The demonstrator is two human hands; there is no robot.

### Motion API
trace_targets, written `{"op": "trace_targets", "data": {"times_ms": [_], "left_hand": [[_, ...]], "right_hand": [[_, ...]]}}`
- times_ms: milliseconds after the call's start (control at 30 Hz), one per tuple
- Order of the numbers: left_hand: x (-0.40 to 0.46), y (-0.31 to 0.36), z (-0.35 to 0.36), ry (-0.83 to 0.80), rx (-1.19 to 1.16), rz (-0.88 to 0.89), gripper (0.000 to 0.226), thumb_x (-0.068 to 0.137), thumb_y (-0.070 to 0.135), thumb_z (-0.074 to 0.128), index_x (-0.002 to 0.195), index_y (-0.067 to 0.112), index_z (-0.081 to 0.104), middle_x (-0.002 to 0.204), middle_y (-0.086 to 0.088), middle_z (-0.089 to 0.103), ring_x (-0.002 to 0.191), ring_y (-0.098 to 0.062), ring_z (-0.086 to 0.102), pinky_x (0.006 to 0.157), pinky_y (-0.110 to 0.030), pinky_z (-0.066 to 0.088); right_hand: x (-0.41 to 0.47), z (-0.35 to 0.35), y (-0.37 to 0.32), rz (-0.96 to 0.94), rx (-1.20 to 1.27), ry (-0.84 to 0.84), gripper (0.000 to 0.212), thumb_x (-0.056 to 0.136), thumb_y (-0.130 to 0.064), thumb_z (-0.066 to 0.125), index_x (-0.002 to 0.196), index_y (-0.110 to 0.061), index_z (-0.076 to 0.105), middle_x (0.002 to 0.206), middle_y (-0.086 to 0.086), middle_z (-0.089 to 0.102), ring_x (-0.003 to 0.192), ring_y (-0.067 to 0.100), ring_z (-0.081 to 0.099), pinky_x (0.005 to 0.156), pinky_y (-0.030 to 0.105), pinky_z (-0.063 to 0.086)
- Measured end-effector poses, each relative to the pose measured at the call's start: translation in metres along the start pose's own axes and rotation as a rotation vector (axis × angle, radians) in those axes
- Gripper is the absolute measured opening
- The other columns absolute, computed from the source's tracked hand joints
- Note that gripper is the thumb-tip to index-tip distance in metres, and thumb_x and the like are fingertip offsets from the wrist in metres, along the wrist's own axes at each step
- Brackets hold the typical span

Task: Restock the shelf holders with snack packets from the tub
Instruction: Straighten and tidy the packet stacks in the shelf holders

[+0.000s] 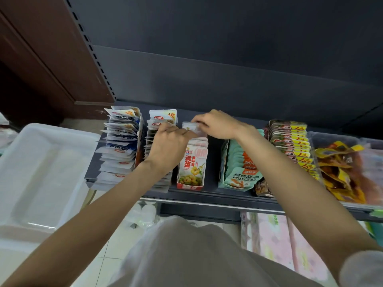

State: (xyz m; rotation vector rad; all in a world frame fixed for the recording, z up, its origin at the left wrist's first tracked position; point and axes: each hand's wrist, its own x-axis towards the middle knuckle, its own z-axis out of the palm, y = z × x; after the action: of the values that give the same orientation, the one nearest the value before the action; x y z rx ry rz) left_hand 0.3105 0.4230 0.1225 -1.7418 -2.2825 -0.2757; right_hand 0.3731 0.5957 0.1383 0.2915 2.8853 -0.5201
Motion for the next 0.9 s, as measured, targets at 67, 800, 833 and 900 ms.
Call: {"op": "trace_targets", "data": {"times_ms": [67, 800, 833, 900], "left_hand": [[0.000, 0.001, 0.000, -0.029, -0.042, 0.016, 0.051, 0.073, -0.008, 0.059, 0.108, 0.025, 0.071, 0.073, 0.001, 0.071, 0.066, -0.021, 0.065, 0.081, -0.032, 0.046], [-0.037, 0.074, 0.004, -0.082, -1.142, -0.752, 0.063, 0.100, 0.032, 0.040, 0.152, 0.019, 0.007, 0.160, 0.008, 0.004, 0.142, 0.002, 0.000, 0.116, -0.018, 0.002], [-0.034, 0.075, 0.006, -0.066, -1.172, -0.792, 0.061, 0.100, 0.032, 0.039, 0.152, 0.018, 0.008, 0.160, 0.006, 0.005, 0.143, 0.000, 0.002, 0.117, -0.022, 0.005], [-0.032, 0.075, 0.009, 0.010, -1.220, -0.847, 0.055, 0.100, 0.027, 0.039, 0.150, 0.017, 0.018, 0.157, 0.004, 0.013, 0.142, -0.004, 0.012, 0.114, -0.021, 0.015]], "right_hand": [[0.003, -0.001, -0.002, -0.018, -0.039, -0.039, 0.030, 0.099, -0.013, 0.041, 0.123, -0.017, 0.058, 0.101, 0.002, 0.067, 0.089, 0.020, 0.061, 0.073, 0.032, 0.043], [-0.066, 0.071, -0.060, 0.448, 1.328, 0.667, 0.052, 0.098, -0.009, 0.040, 0.148, -0.019, 0.029, 0.145, -0.012, 0.034, 0.117, -0.021, 0.040, 0.089, -0.002, 0.032], [-0.064, 0.081, -0.061, 0.485, 1.380, 0.644, 0.054, 0.097, -0.009, 0.041, 0.148, -0.020, 0.028, 0.145, -0.012, 0.034, 0.111, -0.022, 0.042, 0.081, -0.004, 0.034], [-0.061, 0.096, -0.061, 0.538, 1.479, 0.615, 0.055, 0.096, -0.013, 0.044, 0.148, -0.025, 0.030, 0.146, -0.012, 0.037, 0.112, -0.013, 0.043, 0.075, 0.000, 0.039]]}}
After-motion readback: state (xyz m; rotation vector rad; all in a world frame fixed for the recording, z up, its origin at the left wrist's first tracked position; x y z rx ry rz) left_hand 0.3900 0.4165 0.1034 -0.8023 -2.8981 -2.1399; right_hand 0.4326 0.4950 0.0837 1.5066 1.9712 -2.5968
